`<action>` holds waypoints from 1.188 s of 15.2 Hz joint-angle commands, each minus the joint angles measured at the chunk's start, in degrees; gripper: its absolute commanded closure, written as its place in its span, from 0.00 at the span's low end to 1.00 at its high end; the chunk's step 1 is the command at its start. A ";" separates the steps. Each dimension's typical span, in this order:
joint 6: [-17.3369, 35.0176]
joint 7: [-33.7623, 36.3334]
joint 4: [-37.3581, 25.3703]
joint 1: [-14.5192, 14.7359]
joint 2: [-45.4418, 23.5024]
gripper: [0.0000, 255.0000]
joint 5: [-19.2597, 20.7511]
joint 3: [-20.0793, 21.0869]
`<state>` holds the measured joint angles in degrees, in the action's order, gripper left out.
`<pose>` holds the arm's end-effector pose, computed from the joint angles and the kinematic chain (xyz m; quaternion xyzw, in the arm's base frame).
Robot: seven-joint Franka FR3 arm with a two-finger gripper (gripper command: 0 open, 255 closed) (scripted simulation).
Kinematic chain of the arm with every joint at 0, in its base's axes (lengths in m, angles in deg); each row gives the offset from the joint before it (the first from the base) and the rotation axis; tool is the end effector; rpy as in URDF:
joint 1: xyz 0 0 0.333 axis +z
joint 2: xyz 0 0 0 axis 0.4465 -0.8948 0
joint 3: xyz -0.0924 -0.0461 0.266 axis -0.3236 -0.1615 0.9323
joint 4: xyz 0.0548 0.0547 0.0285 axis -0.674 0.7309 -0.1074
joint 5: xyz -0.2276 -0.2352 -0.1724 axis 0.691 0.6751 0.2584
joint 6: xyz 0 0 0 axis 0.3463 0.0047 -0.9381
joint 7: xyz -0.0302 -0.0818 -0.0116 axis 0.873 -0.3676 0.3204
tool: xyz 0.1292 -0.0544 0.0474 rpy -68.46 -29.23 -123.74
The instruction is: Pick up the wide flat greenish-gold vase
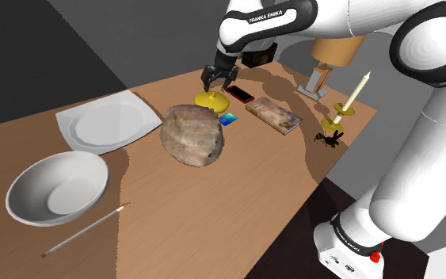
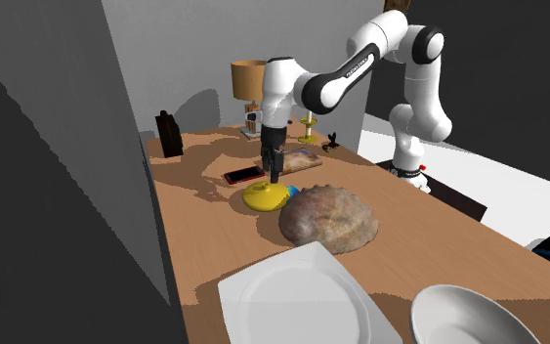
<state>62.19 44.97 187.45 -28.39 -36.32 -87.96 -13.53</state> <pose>0.6197 0.0246 0.3587 -0.9942 0.0622 -0.0697 0.0531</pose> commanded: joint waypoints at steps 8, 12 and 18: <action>2.02 -0.17 1.09 0.03 -0.91 1.00 -0.06 0.02; 2.02 -0.17 1.13 0.03 -0.88 1.00 -0.07 0.02; -0.79 0.11 -0.58 0.02 0.23 1.00 0.04 0.00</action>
<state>62.01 45.02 187.16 -28.37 -36.42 -87.94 -13.53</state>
